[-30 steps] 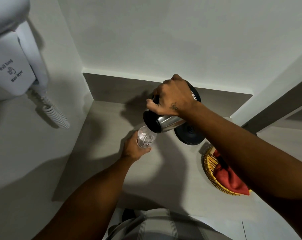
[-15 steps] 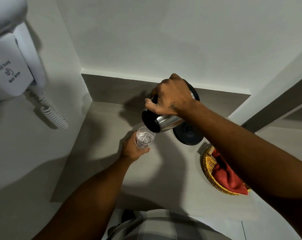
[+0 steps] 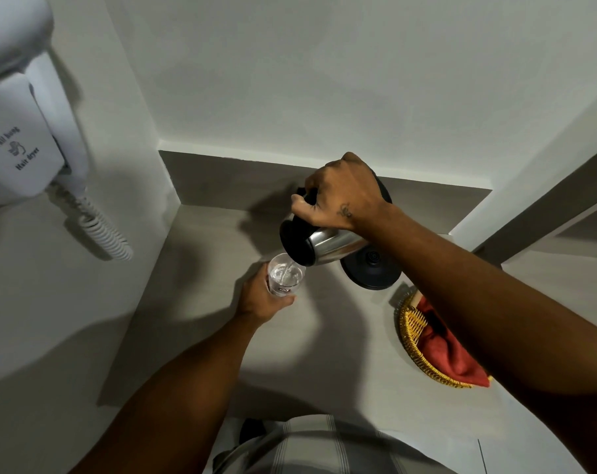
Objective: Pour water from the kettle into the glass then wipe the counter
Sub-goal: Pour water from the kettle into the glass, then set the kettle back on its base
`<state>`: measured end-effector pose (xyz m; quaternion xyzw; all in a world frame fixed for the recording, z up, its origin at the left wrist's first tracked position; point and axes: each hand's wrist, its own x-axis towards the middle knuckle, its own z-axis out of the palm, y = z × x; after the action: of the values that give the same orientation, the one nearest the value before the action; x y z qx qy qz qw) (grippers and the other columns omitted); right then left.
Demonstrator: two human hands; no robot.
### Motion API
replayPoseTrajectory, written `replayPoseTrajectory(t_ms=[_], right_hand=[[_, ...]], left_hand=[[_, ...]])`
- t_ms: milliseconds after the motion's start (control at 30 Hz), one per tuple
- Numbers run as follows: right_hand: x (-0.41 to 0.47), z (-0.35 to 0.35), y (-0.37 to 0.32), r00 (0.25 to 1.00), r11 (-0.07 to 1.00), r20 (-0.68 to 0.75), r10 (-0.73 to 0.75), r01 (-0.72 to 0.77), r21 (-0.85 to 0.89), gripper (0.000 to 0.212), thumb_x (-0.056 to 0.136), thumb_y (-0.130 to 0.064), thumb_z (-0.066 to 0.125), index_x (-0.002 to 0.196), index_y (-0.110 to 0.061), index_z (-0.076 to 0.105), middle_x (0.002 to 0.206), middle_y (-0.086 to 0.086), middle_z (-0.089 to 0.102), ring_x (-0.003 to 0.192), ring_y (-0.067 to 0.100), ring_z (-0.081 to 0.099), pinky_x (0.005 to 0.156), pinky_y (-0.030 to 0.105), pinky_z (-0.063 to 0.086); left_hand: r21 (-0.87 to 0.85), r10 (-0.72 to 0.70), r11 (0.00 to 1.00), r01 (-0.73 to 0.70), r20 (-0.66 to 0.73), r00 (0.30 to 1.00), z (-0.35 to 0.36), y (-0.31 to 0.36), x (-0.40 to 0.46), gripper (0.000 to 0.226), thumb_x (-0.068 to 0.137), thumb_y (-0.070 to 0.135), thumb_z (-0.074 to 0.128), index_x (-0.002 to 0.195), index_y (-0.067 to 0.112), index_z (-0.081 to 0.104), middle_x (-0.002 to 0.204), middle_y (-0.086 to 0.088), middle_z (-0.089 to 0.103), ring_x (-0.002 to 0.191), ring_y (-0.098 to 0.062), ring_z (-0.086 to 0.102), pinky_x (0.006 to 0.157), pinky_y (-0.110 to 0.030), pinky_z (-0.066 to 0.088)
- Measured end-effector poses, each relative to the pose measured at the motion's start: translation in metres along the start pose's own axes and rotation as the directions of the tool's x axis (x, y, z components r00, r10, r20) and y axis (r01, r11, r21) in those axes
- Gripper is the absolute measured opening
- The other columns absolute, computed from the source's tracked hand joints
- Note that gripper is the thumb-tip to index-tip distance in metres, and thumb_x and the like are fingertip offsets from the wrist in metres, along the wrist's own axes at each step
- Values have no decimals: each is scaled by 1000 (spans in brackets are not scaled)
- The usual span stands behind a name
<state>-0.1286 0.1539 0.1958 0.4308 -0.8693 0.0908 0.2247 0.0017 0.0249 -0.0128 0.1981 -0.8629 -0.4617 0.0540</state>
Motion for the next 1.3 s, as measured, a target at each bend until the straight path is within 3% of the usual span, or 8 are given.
replayPoseTrajectory(t_ms=[133,333,467,633,700,867,1100,1300], right_hand=[[-6,6,12,995,991,22,100,-102,83,47,80,-51,46,47,-18,56,37,-6,33,37,14,30,58,24,26],[-30,18,35,905,865,85,417,-424,267,44,81,-53,51,51,-22,58,41,-4,48,41,13,46,44,19,29],[-61,25,65,698,542,145,701,-654,528,37,86,-44,56,57,-22,65,48,-5,58,45,8,55,46,26,46],[-116,41,108,321,65,211,923,-673,737,31,92,-32,60,64,-20,62,59,-7,61,62,7,61,61,22,52],[-132,47,120,222,-38,239,945,-653,756,29,90,-34,59,66,-19,61,68,0,59,71,16,60,71,32,52],[-152,56,139,74,-157,251,965,-605,781,26,91,-31,56,71,-15,63,66,1,56,66,15,55,65,27,45],[-159,68,157,-25,-267,299,954,-524,808,25,93,-25,56,72,-13,63,72,8,56,69,18,55,65,28,45],[-169,76,163,38,-258,325,945,-526,810,24,92,-26,54,82,-6,64,69,7,54,62,17,53,60,27,43]], left_hand=[[-10,-1,1000,1,-3,1000,1,-1,0,78,51,23,97,120,16,62,112,-3,71,101,-19,65,80,-22,45],[-64,-6,998,7,12,1000,2,-5,1,78,50,20,97,120,20,62,105,8,67,98,-14,65,77,-16,45],[-97,-18,995,19,20,1000,5,-7,3,86,51,16,97,127,19,58,115,1,68,108,-19,64,88,-25,52],[-60,36,998,-36,1,999,6,-7,6,93,46,21,98,129,22,56,119,0,67,107,-15,63,93,-28,51],[-48,42,998,-42,-6,999,5,-7,7,93,46,20,98,129,20,56,119,0,67,107,-16,63,94,-30,52],[-39,48,998,-48,3,999,8,-7,8,90,45,17,98,126,19,59,113,5,68,101,-11,65,87,-13,48],[-50,12,999,-10,24,1000,12,-9,11,87,46,12,98,124,18,60,105,8,68,95,-7,65,78,1,41],[-48,-19,999,22,49,999,12,-13,13,81,46,16,97,117,27,60,99,19,67,90,2,65,78,-4,46]])
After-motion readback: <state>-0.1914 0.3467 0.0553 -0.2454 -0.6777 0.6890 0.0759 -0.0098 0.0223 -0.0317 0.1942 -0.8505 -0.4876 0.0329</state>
